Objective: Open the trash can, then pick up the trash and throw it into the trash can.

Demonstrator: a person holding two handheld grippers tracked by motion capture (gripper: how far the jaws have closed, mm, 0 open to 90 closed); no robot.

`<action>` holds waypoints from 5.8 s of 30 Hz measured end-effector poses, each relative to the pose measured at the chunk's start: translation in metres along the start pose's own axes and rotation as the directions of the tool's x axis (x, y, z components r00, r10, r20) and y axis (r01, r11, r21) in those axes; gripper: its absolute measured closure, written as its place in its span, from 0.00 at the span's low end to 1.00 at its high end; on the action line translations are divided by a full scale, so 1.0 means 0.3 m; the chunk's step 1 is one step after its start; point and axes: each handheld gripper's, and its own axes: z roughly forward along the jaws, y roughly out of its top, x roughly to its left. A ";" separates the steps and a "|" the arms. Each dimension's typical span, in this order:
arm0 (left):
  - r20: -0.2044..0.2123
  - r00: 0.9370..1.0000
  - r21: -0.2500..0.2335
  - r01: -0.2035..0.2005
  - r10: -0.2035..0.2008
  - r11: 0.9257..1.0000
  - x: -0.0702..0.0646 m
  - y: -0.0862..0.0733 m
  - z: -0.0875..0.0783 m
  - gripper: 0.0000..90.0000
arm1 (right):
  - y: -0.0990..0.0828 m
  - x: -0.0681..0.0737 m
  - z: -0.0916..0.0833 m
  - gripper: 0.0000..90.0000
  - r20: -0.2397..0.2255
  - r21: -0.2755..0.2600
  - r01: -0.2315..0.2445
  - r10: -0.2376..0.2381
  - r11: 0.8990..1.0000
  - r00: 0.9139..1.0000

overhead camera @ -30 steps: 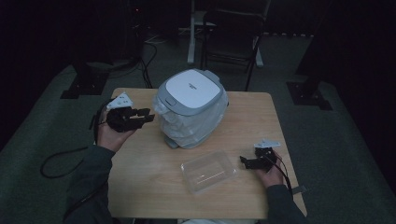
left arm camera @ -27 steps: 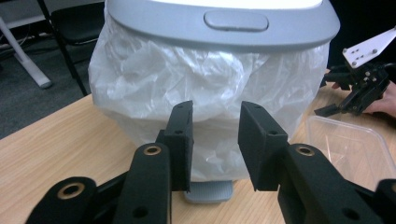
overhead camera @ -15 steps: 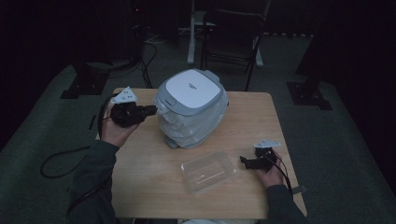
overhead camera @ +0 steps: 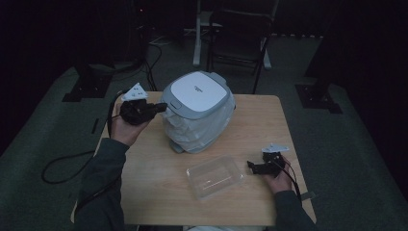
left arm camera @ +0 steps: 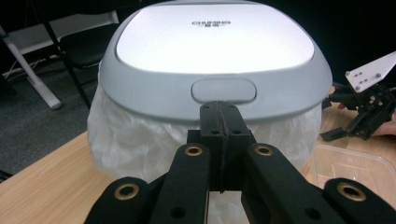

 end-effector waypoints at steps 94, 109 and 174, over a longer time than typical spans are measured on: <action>0.046 0.998 0.020 -0.033 0.032 0.999 -0.178 -0.300 0.107 0.50 | 0.000 0.002 -0.001 0.12 0.005 0.002 -0.006 0.006 1.000 1.000; 0.202 0.978 0.087 -0.072 0.053 0.994 -0.301 -0.353 0.225 0.68 | -0.001 0.003 -0.001 0.12 0.007 0.002 -0.006 0.006 1.000 1.000; 0.234 0.971 0.088 0.027 -0.047 0.996 -0.322 -0.451 0.160 0.61 | -0.001 0.004 -0.002 0.12 0.008 0.002 -0.008 0.008 1.000 1.000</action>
